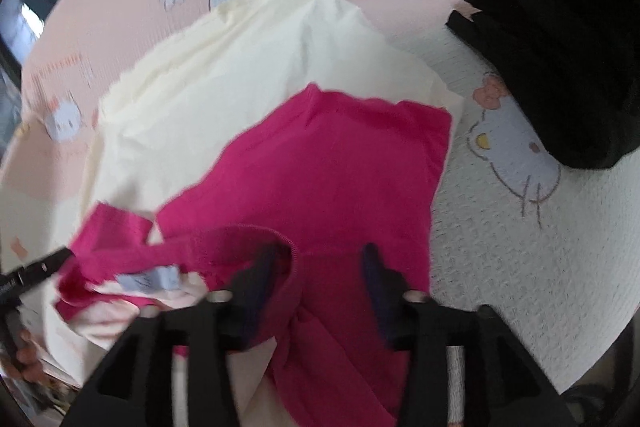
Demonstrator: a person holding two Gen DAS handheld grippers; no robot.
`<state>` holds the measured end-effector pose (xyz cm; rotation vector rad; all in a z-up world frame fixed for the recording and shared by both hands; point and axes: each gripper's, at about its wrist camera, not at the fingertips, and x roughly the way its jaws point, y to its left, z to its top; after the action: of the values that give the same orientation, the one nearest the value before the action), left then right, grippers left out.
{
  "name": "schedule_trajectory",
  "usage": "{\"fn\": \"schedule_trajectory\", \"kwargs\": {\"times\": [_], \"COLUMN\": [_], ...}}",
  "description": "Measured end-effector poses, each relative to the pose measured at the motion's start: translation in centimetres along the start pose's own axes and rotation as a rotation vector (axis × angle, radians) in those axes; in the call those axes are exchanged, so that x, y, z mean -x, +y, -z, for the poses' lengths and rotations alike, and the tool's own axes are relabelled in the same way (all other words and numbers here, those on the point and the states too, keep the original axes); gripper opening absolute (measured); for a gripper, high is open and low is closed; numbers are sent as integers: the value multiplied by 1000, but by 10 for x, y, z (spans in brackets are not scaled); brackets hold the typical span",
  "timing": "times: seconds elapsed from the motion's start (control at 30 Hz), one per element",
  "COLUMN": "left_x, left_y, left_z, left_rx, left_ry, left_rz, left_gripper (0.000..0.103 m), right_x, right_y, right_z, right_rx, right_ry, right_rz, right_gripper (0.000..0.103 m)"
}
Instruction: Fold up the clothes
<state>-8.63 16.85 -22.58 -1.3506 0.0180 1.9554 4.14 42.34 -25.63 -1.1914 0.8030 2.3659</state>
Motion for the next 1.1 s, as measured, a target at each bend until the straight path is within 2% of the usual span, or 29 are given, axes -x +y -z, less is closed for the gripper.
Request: {"fn": "schedule_trajectory", "kwargs": {"times": [0.03, 0.07, 0.17, 0.37, 0.63, 0.73, 0.87, 1.1], "left_x": [3, 6, 3, 1, 6, 4, -8, -38], "left_y": [0, -2, -16, -34, -71, -81, -87, -95], "left_z": [1, 3, 6, 15, 24, 25, 30, 39], "left_rx": [-8, -31, -116, -276, -514, -566, -614, -702], "left_ry": [-10, -13, 8, 5, -23, -35, -8, 38], "left_rz": [4, 5, -53, -103, -125, -135, -146, -216], "left_gripper": [84, 84, 84, 84, 84, 84, 84, 84], "right_x": [6, 12, 32, 58, 40, 37, 30, 8], "right_y": [-4, -7, -13, -12, -15, -6, 3, 16], "right_z": [0, 0, 2, 21, 37, 37, 30, 22], "right_rx": [-21, -36, -31, 101, 159, 214, 234, 278], "right_ry": [-8, -20, -55, -112, -55, -62, -60, -30], "right_rz": [-32, -62, -108, -59, -18, -33, -83, -76], "right_gripper": [68, 71, 73, 76, 77, 76, 76, 76]}}
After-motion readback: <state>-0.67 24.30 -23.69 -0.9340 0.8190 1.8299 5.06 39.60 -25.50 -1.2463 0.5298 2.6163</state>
